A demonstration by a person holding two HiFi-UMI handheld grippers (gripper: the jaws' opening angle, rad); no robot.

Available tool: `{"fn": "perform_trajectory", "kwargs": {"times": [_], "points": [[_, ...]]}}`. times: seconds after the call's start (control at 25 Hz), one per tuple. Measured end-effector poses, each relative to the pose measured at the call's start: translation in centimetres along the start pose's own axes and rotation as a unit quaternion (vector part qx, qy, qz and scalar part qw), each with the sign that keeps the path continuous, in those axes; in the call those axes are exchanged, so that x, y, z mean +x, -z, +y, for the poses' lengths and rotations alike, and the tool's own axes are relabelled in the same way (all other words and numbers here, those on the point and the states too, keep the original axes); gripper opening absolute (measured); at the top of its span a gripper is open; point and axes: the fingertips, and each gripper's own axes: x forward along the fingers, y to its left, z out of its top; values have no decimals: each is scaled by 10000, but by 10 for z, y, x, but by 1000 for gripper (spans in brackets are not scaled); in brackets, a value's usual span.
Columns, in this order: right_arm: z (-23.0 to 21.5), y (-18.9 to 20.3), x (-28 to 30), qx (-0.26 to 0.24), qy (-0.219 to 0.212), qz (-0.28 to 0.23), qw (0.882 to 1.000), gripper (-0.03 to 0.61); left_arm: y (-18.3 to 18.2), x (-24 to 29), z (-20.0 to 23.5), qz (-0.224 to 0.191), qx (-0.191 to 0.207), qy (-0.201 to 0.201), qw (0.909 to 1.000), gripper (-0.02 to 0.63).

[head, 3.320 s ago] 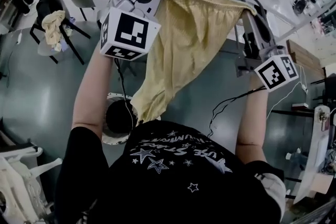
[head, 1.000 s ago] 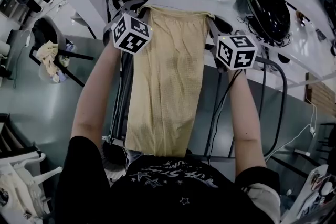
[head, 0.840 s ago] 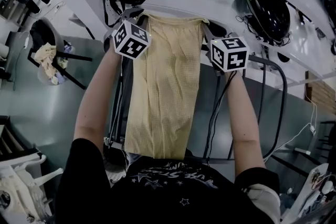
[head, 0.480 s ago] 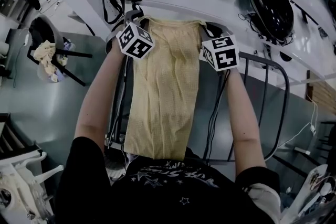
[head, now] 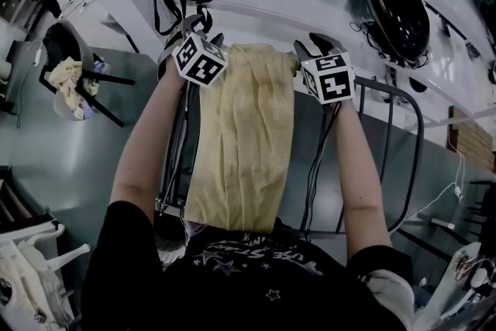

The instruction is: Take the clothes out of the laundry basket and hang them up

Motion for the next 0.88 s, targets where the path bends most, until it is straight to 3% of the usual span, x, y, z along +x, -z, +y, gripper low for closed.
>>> {"fn": "perform_trajectory", "kwargs": {"times": [0.28, 0.52, 0.88], "points": [[8, -33, -51, 28, 224, -389, 9990, 164, -12, -55, 18, -503, -297, -285, 9979, 276], [25, -68, -109, 119, 386, -922, 9949, 163, -26, -125, 27, -1087, -684, -418, 9908, 276], [99, -106, -184, 291, 290, -1557, 9869, 158, -6, -243, 31, -1747, -998, -535, 9781, 245]]}}
